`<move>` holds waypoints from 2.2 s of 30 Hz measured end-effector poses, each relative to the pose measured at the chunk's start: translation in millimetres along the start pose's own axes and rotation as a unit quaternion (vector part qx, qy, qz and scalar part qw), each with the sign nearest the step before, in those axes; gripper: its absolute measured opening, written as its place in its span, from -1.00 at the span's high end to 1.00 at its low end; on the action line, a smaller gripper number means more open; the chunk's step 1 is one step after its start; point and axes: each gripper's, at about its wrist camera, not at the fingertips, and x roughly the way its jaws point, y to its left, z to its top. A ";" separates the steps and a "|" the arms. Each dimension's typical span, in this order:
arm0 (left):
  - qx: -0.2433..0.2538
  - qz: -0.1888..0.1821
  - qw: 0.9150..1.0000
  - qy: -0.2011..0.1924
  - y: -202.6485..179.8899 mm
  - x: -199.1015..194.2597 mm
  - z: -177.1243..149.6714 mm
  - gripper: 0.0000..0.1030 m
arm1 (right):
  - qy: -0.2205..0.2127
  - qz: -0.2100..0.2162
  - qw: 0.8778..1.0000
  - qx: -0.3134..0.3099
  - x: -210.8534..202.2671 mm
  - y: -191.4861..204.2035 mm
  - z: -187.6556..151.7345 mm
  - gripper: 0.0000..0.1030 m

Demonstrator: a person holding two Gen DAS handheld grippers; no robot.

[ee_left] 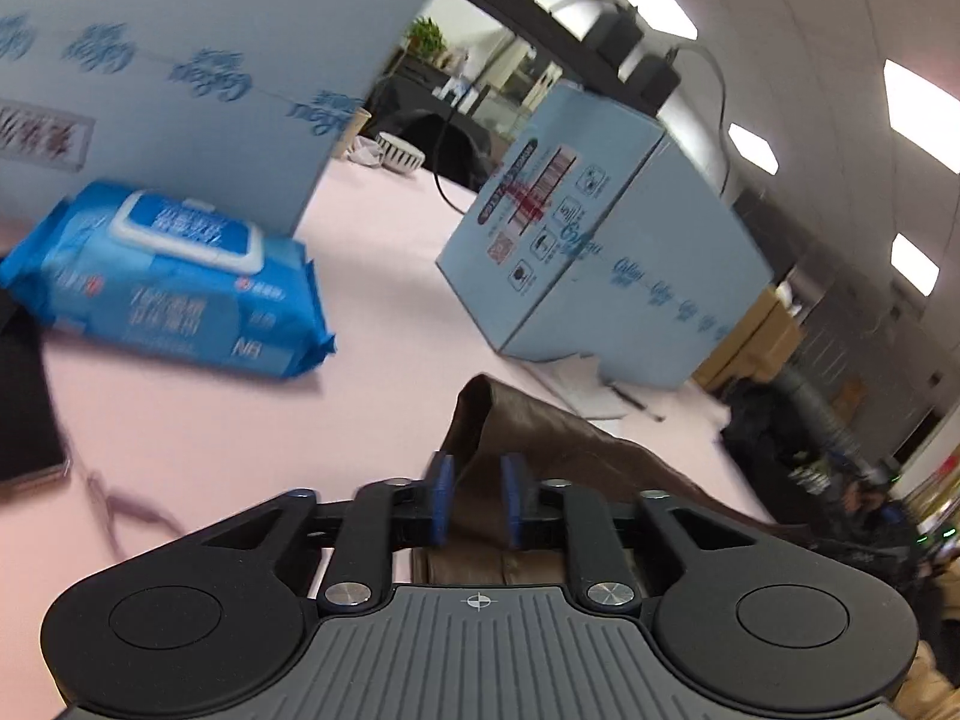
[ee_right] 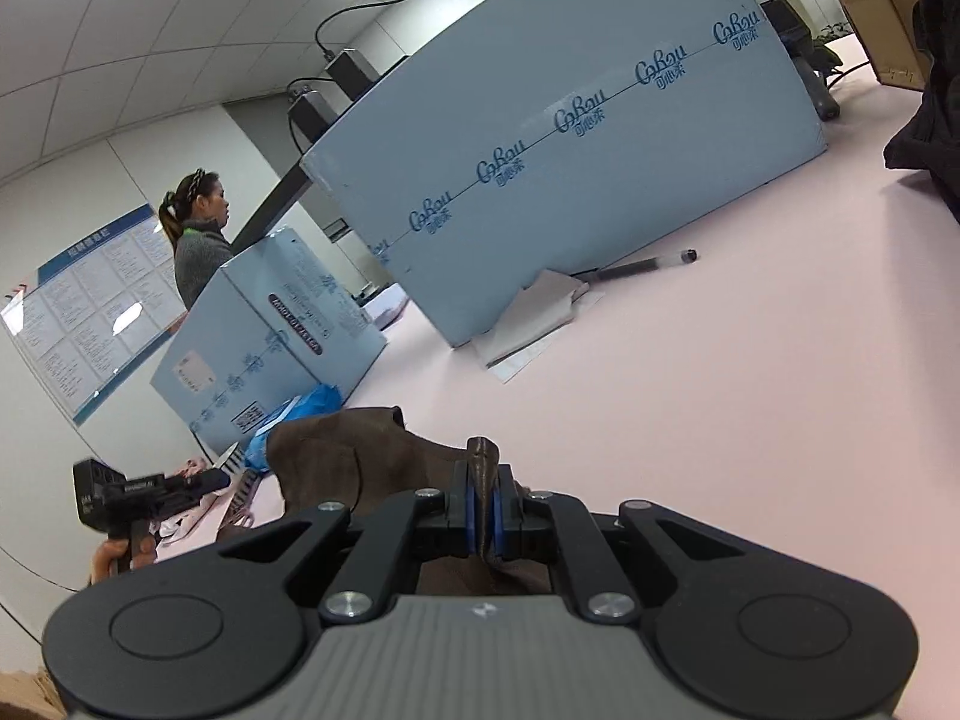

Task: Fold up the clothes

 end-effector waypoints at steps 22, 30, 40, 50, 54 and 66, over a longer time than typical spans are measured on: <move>0.009 -0.019 0.997 0.068 -4.2 105.0 17.1 0.88 | 0.010 -0.021 0.999 0.026 13.6 -19.2 8.8 0.87; -0.004 -0.001 1.000 -0.012 1.1 65.0 32.9 0.88 | -0.011 -0.012 1.000 0.019 38.9 -9.3 42.5 0.88; 0.000 -0.036 0.995 -0.094 18.8 7.7 35.1 0.88 | -0.030 0.047 0.998 -0.021 82.7 15.7 79.1 0.89; 0.003 -0.049 0.997 -0.058 26.6 -23.7 -25.3 0.88 | -0.015 0.038 0.998 -0.051 37.8 17.8 15.3 0.88; -0.009 -0.035 0.999 -0.041 30.7 -14.6 -36.1 0.88 | 0.008 0.000 0.997 -0.080 46.8 20.2 -1.4 0.88; 0.018 0.010 0.999 0.027 35.5 -35.5 -61.6 0.84 | 0.065 -0.048 0.983 -0.165 29.8 43.0 -36.9 0.87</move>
